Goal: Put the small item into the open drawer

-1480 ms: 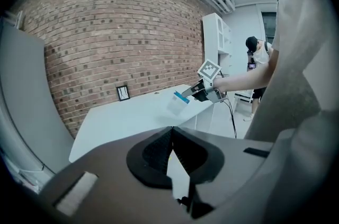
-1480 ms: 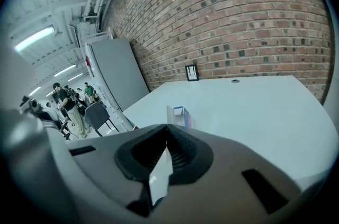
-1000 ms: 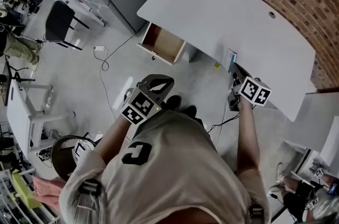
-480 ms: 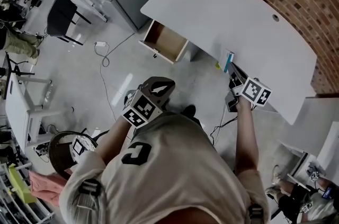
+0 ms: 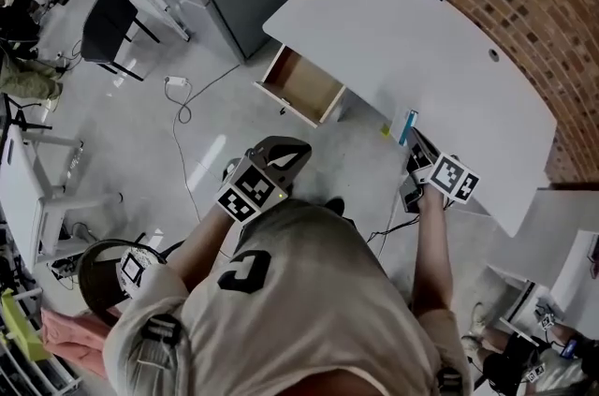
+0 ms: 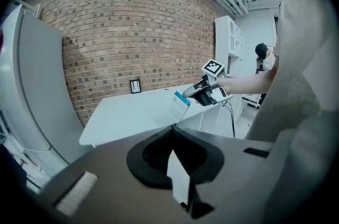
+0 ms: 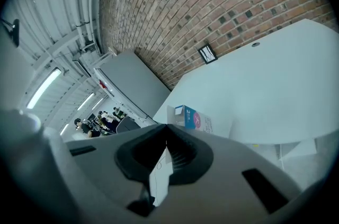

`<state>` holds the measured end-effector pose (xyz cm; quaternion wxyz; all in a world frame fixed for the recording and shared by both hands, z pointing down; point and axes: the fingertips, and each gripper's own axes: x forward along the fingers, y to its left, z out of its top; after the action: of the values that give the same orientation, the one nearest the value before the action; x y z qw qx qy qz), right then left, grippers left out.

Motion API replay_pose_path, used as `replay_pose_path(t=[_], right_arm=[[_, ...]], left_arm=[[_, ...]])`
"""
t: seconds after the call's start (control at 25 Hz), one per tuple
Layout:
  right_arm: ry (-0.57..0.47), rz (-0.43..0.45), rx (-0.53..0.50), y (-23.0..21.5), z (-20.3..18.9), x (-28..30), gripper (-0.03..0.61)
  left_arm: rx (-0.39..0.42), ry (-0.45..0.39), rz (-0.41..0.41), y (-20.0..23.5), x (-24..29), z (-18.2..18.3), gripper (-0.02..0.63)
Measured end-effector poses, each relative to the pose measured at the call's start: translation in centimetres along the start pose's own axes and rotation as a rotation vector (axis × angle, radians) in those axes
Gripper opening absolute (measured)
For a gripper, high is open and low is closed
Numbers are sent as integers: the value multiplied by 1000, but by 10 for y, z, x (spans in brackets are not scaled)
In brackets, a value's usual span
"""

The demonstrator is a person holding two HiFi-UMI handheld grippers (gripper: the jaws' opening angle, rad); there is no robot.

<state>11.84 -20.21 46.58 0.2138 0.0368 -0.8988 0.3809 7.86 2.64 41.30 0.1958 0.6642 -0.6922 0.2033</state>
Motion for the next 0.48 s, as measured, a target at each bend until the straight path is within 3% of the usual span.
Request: replay_pose_path(t=[0.48], right_arm=[[7,-29,-22,49,7,45,6]], left_arm=[[-34,-43,10,68,-23,-22,5]])
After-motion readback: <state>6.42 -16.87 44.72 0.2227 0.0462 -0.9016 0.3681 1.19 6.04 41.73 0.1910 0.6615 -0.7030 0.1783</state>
